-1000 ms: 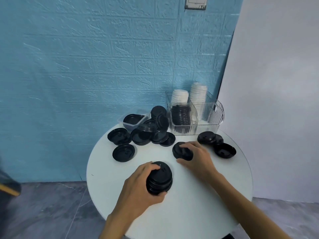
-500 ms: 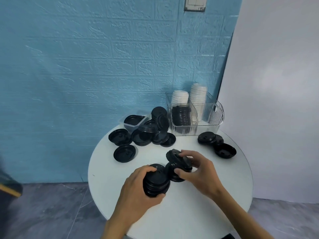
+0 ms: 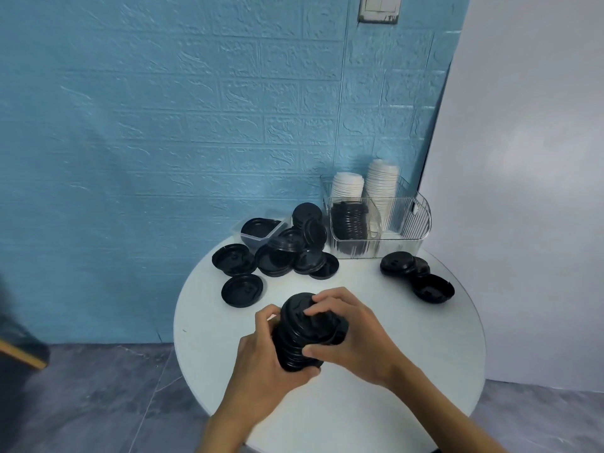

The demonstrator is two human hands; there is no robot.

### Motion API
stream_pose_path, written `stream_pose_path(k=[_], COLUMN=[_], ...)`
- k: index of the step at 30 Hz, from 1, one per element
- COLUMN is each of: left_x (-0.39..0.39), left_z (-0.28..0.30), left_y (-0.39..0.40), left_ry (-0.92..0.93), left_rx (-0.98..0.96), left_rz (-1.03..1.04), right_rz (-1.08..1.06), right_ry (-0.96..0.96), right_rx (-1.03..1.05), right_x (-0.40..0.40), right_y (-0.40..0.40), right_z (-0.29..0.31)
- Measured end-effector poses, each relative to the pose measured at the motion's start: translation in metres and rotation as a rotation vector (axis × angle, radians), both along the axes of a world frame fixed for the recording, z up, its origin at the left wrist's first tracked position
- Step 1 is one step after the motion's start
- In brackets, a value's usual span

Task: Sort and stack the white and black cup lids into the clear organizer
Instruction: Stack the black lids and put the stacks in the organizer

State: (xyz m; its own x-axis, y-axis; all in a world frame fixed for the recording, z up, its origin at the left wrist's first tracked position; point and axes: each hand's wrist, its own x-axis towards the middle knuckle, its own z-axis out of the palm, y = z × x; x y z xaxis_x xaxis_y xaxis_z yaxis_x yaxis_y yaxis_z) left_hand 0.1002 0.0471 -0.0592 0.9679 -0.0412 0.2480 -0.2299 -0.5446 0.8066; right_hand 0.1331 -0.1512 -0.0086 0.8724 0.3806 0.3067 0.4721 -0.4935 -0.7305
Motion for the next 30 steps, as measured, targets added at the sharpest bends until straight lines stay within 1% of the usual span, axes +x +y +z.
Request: stream_pose_path(k=[3,9,15,20,23,25,27,28,30], left_x=[-0.002,-0.001,0.003,0.003,0.003,0.003,0.003,0.003,0.003], left_z=[0.003,0.006,0.001,0.002,0.005,0.006,0.006,0.005,0.004], left_y=[0.000,0.000,0.001,-0.001,-0.003,-0.003,-0.003,-0.002,0.001], left_ry=[0.013,-0.049,-0.035,-0.023,-0.027,-0.023,-0.033,-0.038,-0.026], left_rx=[0.017,0.070,0.053,0.109,0.142,0.149,0.144,0.137,0.093], left_rz=[-0.016,-0.048,-0.037,-0.008,0.005,0.006,0.016,0.024,0.050], right_rz=[0.014,0.042,0.055,0.096,-0.019,-0.088,-0.117,-0.138,-0.190], right_ry=[0.013,0.056,0.059,0.125,0.109,0.173,0.234,0.216,0.144], right_rx=[-0.044,-0.072,-0.081,0.018,0.109,0.021,-0.167,-0.245,-0.319], right_x=[-0.001,-0.004,-0.005,-0.004,0.005,0.012,0.017,0.019,0.020], right_y=[0.003,0.005,0.005,-0.001,-0.016,-0.027,-0.033,-0.034,-0.031], right_z=[0.000,-0.003,-0.010,-0.013,-0.012,-0.015,-0.021,-0.025,-0.029])
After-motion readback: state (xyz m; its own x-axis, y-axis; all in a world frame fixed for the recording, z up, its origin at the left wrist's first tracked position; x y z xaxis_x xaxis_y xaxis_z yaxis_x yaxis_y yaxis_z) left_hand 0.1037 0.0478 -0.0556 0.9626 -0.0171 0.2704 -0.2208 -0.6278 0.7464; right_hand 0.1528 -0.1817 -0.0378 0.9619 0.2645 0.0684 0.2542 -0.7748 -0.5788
